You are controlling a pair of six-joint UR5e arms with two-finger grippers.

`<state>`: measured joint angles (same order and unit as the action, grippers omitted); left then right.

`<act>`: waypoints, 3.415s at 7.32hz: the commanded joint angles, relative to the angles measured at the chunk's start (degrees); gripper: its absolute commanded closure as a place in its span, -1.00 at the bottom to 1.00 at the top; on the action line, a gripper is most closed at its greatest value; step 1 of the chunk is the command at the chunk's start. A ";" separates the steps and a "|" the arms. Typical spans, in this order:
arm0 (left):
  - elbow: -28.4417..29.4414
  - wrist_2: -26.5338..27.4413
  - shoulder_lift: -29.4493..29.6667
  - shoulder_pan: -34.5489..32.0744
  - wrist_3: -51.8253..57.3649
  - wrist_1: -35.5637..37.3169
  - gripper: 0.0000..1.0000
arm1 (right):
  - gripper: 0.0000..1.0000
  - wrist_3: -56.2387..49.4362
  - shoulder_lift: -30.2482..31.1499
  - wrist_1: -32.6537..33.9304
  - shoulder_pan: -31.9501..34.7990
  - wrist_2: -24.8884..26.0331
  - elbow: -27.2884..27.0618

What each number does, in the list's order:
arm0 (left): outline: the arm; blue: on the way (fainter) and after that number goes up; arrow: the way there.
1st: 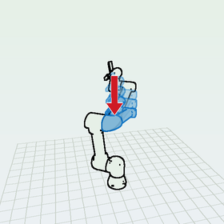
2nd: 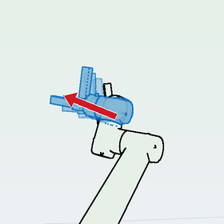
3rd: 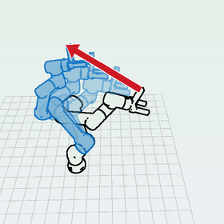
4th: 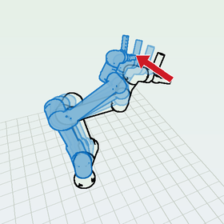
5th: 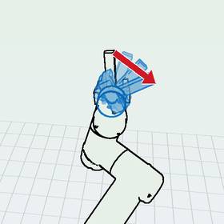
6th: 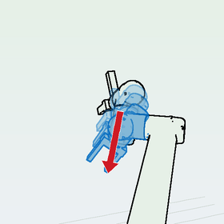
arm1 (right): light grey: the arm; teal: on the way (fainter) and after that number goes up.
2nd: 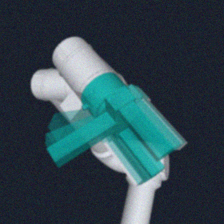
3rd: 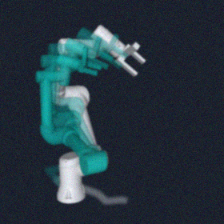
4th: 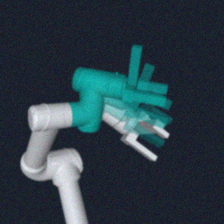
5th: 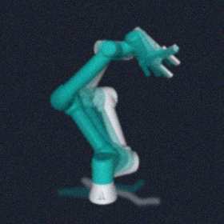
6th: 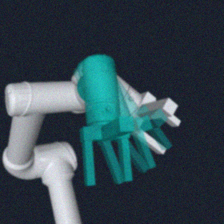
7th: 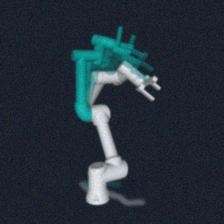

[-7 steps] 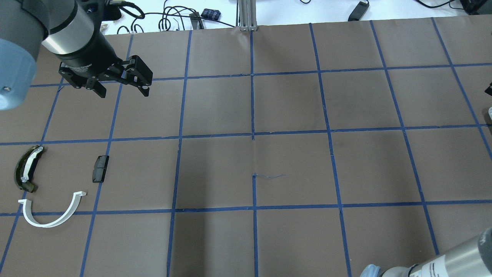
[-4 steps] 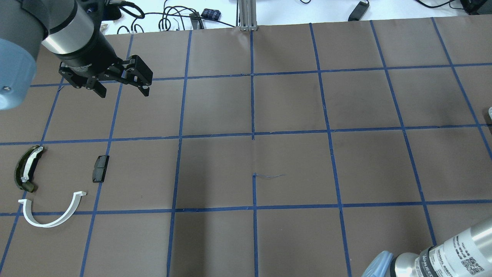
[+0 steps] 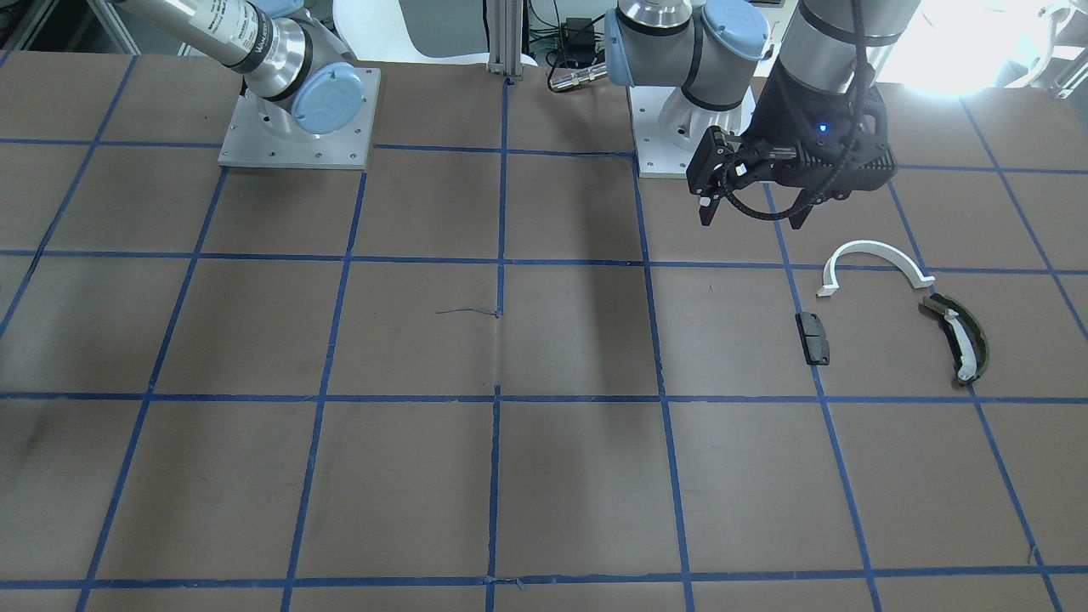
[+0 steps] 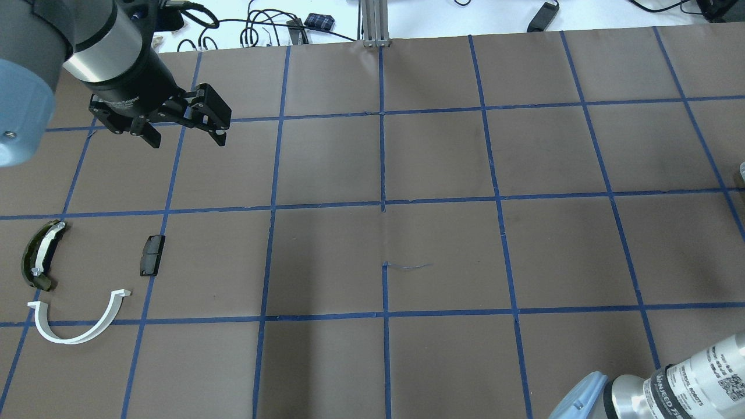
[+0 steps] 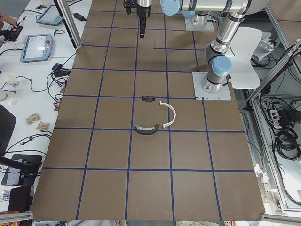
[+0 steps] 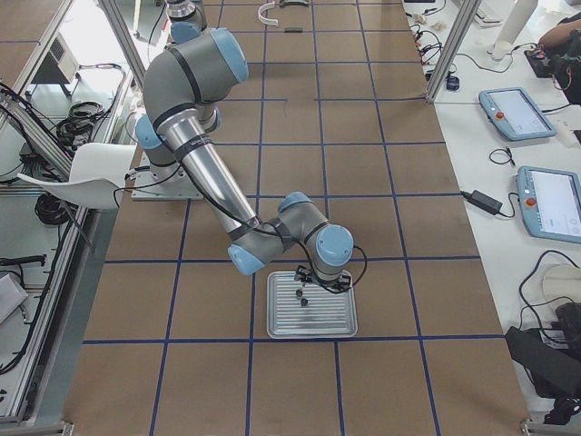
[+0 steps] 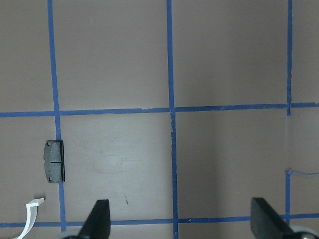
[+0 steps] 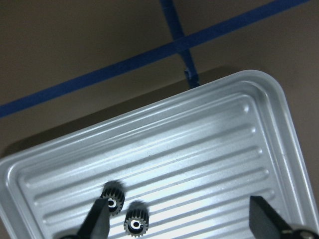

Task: Place bearing gear from tray to pile

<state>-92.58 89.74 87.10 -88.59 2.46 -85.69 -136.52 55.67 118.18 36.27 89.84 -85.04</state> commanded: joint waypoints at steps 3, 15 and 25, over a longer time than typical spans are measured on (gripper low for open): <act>0.03 0.00 0.00 0.00 0.00 0.09 -1.00 | -0.72 -10.25 -3.02 4.33 -2.78 -0.01 -2.49; 0.11 -0.26 0.00 -0.09 -0.09 0.09 -1.00 | 1.00 30.43 9.17 -2.84 8.24 -6.52 -1.45; 0.03 -0.18 0.00 0.00 0.00 0.09 -1.00 | 0.90 138.80 7.19 0.18 64.13 -6.09 -1.62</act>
<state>-92.49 89.49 87.10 -88.60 2.39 -85.58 -10.05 64.87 115.31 93.83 83.37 -86.58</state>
